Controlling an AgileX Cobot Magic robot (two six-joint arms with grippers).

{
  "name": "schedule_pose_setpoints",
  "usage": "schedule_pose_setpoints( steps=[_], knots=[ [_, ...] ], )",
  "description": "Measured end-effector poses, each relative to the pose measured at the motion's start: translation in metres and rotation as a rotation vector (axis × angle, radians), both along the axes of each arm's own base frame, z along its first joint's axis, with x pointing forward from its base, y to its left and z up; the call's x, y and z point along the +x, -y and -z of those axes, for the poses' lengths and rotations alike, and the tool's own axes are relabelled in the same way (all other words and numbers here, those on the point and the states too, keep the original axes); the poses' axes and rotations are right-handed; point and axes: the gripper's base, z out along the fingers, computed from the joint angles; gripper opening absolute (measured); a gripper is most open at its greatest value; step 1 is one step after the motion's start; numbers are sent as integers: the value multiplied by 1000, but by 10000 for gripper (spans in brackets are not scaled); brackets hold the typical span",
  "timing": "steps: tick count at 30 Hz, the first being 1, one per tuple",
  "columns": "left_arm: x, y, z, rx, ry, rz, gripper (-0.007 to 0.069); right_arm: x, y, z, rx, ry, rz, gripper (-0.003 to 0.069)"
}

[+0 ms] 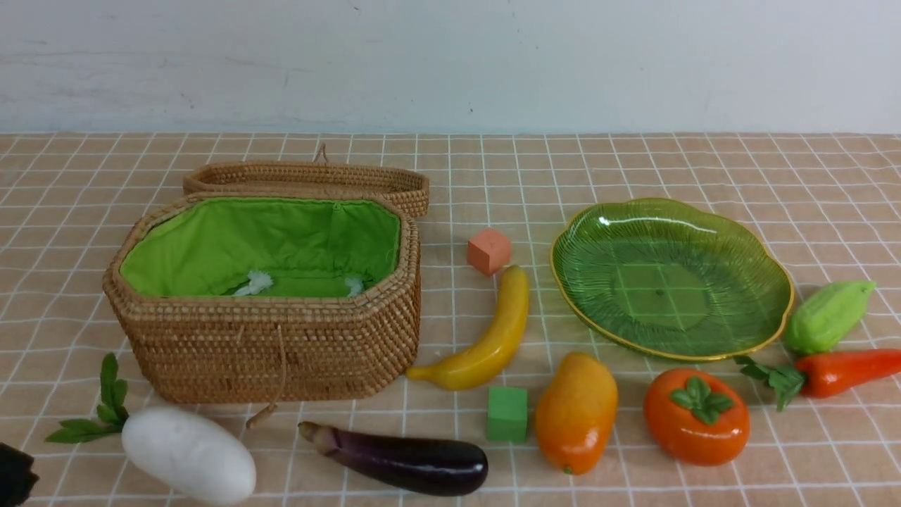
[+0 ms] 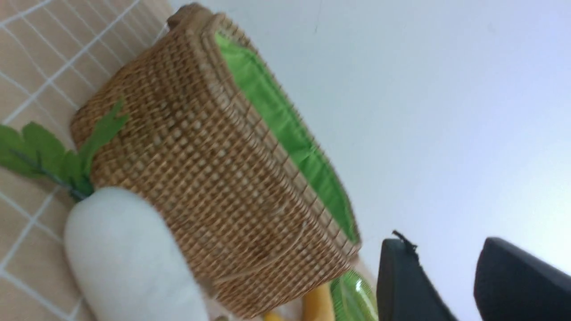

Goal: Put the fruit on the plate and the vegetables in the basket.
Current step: Take a daikon with your left arm and place it on the basket on the left.

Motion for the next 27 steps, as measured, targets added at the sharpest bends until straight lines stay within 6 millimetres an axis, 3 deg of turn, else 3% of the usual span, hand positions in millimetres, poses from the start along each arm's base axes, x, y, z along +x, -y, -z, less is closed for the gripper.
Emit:
schedule_pose_setpoints(
  steps=[5,8,14,15,16,17,18,19,20,23,27],
  knots=[
    [-5,5,-20,52,-8,61,137,0,0,0,0,0,0,244],
    [-5,16,-51,290,-110,179,-3,0,0,0,-1,0,0,244],
    [9,31,-76,739,-414,506,-13,1,0,-1,21,16,3,244],
    [9,31,-76,739,-414,506,-13,1,0,-1,29,19,3,244],
    [13,34,-81,825,-484,609,-13,2,-3,-2,154,53,12,244],
    [14,35,-82,831,-489,617,-13,2,-3,-2,164,53,12,244],
    [20,36,-84,860,-518,657,-13,3,-6,-6,355,104,28,244],
    [21,36,-84,861,-520,659,-13,3,-6,-6,355,104,28,244],
    [26,37,-85,868,-532,671,-13,4,-7,-11,534,155,43,244],
    [34,38,-83,909,-542,705,-13,4,-8,-17,727,212,59,244],
    [45,40,-76,969,-561,760,-13,3,-11,-20,839,190,48,231]
  ],
)
